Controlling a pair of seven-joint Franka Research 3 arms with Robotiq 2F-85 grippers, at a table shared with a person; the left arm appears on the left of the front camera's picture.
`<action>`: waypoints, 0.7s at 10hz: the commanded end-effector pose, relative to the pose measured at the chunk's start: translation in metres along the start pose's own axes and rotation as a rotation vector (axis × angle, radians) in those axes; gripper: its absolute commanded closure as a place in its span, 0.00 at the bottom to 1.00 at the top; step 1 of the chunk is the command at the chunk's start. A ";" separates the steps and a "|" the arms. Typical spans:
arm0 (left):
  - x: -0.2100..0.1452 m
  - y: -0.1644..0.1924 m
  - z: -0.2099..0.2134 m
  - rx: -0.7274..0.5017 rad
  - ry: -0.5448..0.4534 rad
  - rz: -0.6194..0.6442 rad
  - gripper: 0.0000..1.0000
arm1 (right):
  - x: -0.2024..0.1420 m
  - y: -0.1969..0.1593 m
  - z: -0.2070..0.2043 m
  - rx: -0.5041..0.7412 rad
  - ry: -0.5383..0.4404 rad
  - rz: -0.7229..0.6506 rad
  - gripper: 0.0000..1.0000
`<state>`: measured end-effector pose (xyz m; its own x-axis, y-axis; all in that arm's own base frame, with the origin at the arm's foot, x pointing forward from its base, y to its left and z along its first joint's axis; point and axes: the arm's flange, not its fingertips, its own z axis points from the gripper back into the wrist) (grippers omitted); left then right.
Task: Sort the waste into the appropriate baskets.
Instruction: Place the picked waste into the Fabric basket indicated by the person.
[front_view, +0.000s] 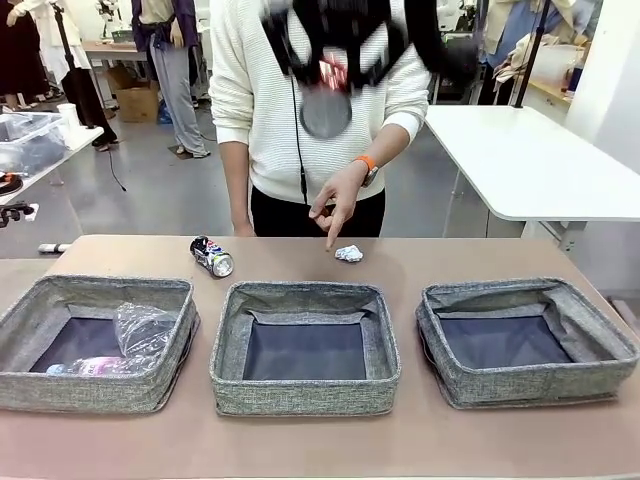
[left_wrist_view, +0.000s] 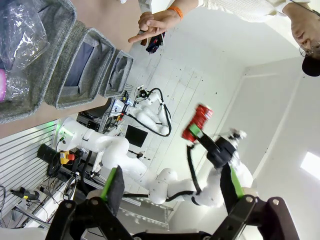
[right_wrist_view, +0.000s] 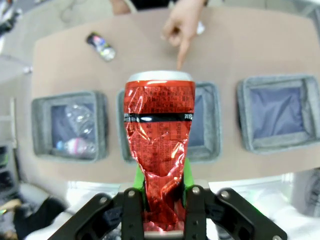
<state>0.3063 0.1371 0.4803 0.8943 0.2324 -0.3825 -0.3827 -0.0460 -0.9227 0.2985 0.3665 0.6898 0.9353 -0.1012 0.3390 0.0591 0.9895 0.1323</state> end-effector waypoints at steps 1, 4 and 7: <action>-0.002 0.000 0.001 0.003 -0.003 -0.005 0.00 | -0.016 -0.055 -0.110 0.087 0.106 -0.042 0.69; -0.002 0.000 0.001 0.003 -0.003 -0.005 0.00 | -0.049 -0.094 -0.250 0.062 0.202 -0.120 0.69; -0.002 0.000 0.001 0.003 -0.003 -0.005 0.00 | -0.056 -0.090 -0.297 0.114 0.203 -0.101 0.69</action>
<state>0.3064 0.1371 0.4802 0.8942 0.2324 -0.3826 -0.3828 -0.0459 -0.9227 0.3363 0.3022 0.3709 0.9732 -0.1918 0.1271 0.1616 0.9630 0.2157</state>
